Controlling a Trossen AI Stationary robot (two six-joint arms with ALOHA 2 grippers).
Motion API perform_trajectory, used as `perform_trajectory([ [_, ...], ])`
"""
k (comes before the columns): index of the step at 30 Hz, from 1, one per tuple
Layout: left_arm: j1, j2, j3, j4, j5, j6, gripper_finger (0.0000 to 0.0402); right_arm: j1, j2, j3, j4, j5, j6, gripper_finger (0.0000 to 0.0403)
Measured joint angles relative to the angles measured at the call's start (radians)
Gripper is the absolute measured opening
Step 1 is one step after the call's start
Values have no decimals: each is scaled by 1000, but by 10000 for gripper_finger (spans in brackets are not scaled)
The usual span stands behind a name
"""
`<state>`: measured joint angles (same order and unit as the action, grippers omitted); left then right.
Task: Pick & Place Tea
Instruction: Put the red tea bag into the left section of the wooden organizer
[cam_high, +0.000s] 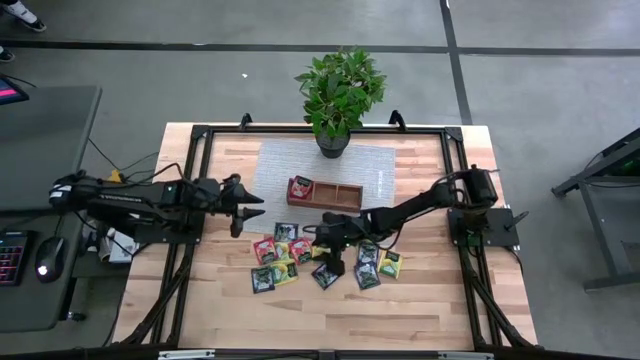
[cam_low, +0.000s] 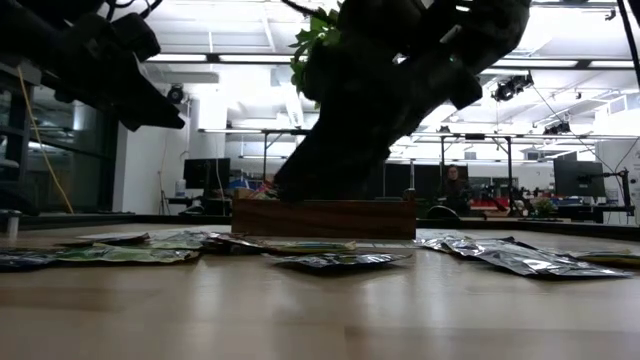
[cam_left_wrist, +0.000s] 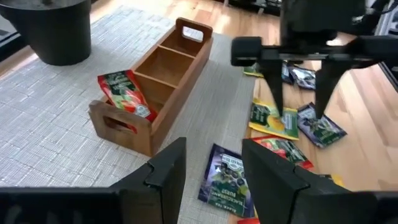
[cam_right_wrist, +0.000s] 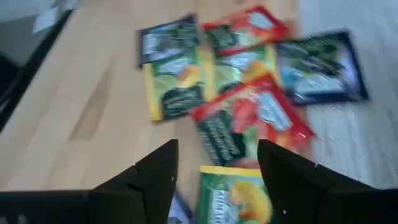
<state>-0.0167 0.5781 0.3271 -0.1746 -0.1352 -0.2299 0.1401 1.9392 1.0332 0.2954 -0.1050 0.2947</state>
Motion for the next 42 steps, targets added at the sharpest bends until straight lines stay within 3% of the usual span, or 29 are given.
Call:
perform_trajectory([
  [4,-13,0,0,0,-10,-8,154,-10,0,0,55,29,83,256],
  [10,-11,0,0,8,-2,-7,154,-23,20,52,10,43,-10,290],
  [15,-11,0,0,8,-7,-4,154,-15,118,246,-210,7,-165,291],
  [19,-10,0,0,1,0,-4,154,-16,191,418,-495,44,-242,292],
  [22,-10,0,0,-2,-5,-4,154,-18,225,480,-592,45,-282,292],
  [42,-10,0,0,-18,-14,-4,154,-33,244,431,-586,-12,-253,283],
])
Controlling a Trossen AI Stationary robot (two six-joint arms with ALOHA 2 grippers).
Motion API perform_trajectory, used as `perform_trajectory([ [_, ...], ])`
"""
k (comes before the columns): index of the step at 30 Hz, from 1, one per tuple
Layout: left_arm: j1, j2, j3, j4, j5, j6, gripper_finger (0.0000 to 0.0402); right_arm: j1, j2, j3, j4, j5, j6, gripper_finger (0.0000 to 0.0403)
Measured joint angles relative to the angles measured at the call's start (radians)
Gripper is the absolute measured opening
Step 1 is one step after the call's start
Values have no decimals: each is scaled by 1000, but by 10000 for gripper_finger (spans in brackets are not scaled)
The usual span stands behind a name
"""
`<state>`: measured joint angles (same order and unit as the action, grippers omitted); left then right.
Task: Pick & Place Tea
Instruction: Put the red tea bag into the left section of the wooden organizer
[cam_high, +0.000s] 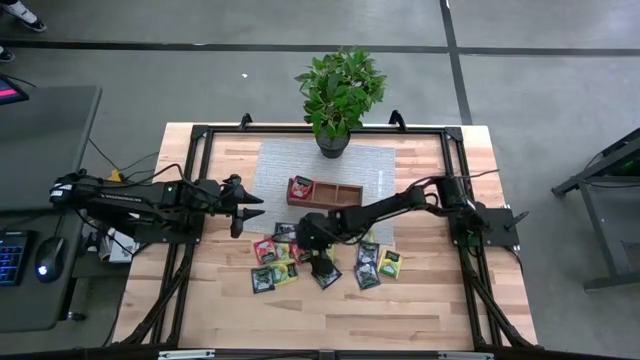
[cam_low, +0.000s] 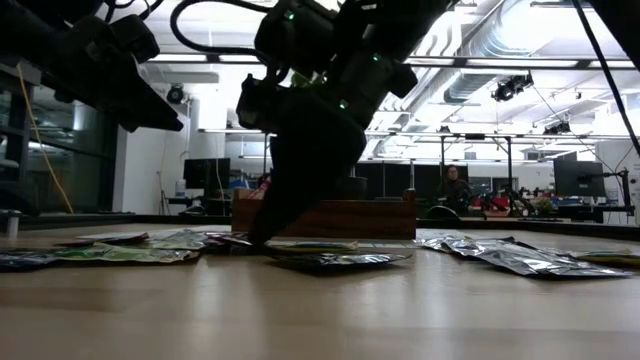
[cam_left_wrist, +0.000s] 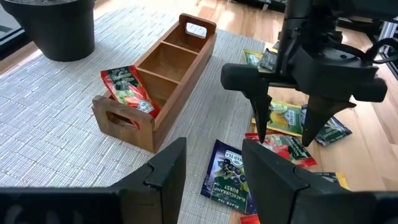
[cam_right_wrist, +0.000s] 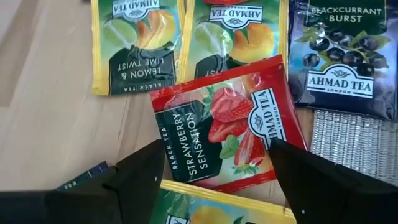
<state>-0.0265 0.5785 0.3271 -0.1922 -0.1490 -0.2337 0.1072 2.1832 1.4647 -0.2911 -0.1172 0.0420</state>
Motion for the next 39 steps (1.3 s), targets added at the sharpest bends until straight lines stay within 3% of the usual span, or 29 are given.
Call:
perform_trajectory([
  [8,0,0,0,-15,2,0,154,-4,15,0,-15,-25,7,214],
  [25,0,0,0,-25,5,-7,154,-2,39,0,-54,-11,10,9],
  [39,0,0,1,-37,8,-7,154,13,2,12,-44,13,13,1],
])
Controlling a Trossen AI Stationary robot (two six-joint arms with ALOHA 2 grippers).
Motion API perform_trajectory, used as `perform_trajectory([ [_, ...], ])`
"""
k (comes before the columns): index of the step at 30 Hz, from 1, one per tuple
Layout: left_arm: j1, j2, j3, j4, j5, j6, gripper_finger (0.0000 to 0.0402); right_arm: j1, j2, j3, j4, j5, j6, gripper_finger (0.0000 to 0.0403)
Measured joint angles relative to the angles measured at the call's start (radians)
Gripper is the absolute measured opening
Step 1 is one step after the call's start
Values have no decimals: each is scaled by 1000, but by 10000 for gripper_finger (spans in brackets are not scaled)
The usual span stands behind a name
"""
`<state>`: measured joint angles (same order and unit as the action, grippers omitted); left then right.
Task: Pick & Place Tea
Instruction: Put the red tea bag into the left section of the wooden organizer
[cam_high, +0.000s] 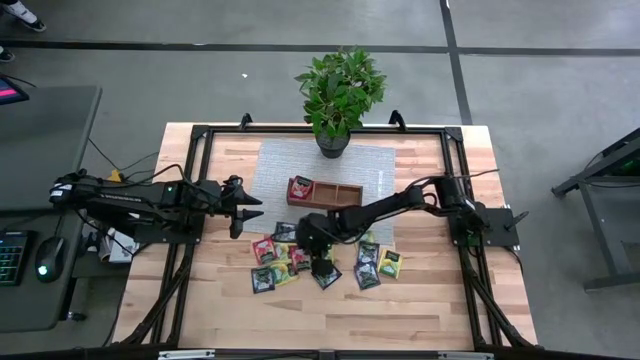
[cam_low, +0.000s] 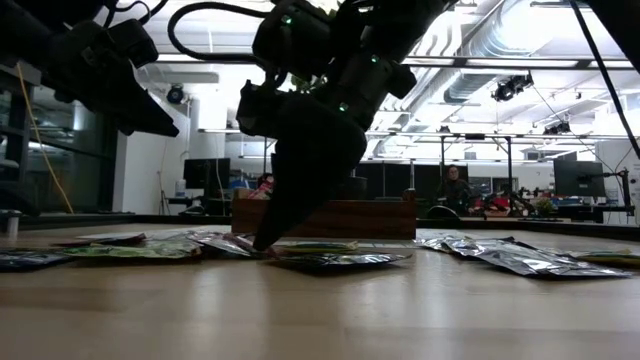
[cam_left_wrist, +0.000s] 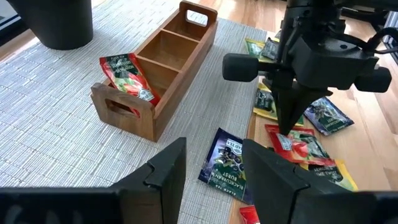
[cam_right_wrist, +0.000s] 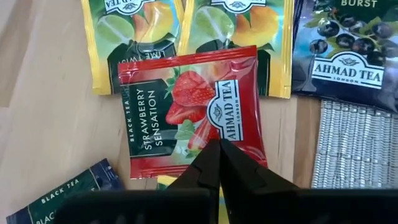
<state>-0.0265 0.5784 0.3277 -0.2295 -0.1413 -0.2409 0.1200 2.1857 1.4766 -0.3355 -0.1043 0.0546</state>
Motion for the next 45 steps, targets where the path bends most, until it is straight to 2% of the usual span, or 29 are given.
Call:
perform_trajectory([
  [4,0,0,0,-1,0,0,154,1,-27,-2,-13,36,10,1],
  [7,0,0,0,0,0,0,154,0,-39,-2,-11,24,8,6],
  [13,0,0,0,0,0,0,154,0,-43,-2,3,24,1,38],
  [16,0,0,0,0,0,0,154,6,-43,-1,22,24,-35,73],
  [24,0,0,0,0,0,0,154,29,-45,1,130,31,-56,201],
  [28,0,0,0,-1,0,0,154,29,-32,1,139,40,-56,237],
  [36,0,0,0,-6,1,0,154,29,45,5,165,29,-7,248],
  [45,0,0,0,-8,1,0,154,22,111,11,187,-50,95,248],
])
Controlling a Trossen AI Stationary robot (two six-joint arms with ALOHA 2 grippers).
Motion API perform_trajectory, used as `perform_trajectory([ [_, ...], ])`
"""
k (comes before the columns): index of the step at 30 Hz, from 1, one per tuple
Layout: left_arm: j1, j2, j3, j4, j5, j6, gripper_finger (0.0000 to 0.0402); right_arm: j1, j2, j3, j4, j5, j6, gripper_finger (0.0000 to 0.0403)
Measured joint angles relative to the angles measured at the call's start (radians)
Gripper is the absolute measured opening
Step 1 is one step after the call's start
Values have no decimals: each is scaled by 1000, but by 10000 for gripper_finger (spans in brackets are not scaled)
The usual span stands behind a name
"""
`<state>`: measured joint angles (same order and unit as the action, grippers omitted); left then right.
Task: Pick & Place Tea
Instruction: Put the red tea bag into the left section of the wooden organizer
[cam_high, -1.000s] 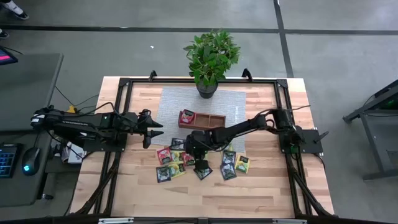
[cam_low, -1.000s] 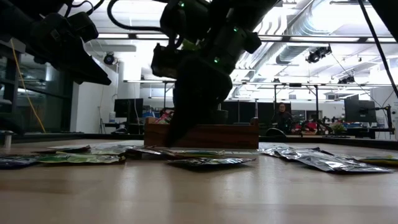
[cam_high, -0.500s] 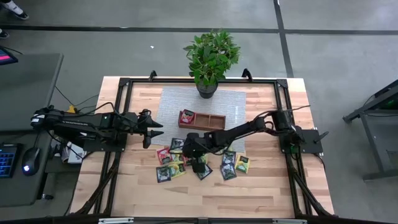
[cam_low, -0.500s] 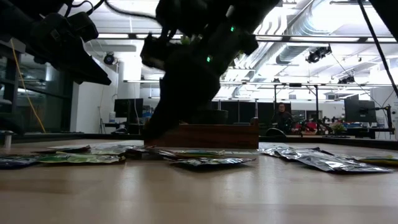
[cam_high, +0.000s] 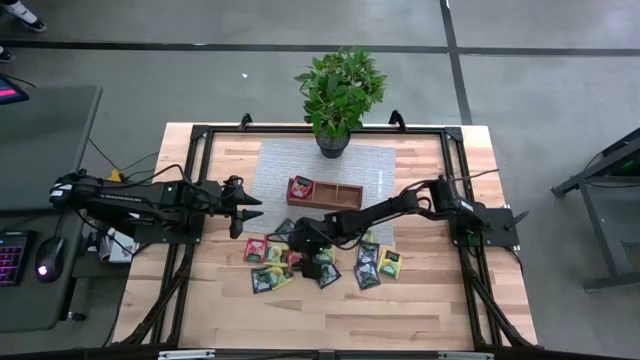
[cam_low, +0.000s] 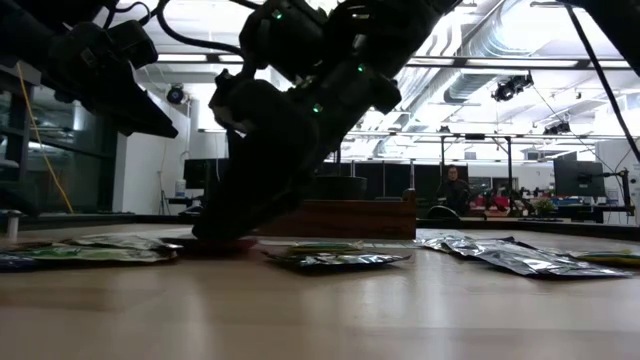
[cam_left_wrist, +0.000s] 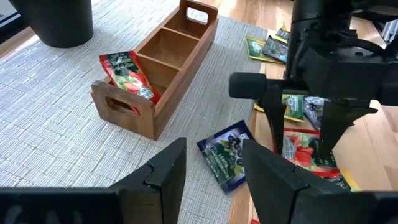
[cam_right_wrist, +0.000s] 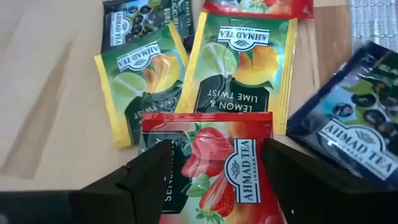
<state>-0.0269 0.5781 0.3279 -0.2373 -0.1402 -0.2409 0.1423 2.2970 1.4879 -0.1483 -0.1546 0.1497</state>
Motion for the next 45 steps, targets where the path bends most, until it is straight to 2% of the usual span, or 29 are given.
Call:
perform_trajectory([
  [5,0,0,0,-1,0,0,154,0,2,0,1,-1,6,244],
  [8,0,0,0,-2,-1,4,154,0,2,0,-9,-1,12,228],
  [28,0,0,0,-6,-1,7,154,-7,2,0,-41,21,15,38],
  [31,0,0,0,-6,-1,7,154,-6,2,-1,-21,23,19,34],
  [36,0,0,0,-7,-1,7,154,-6,3,4,-30,31,24,52],
  [41,0,0,0,-11,-1,8,154,-6,3,6,-43,28,18,12],
  [45,0,0,0,-18,0,8,154,-6,3,6,-24,18,26,7],
])
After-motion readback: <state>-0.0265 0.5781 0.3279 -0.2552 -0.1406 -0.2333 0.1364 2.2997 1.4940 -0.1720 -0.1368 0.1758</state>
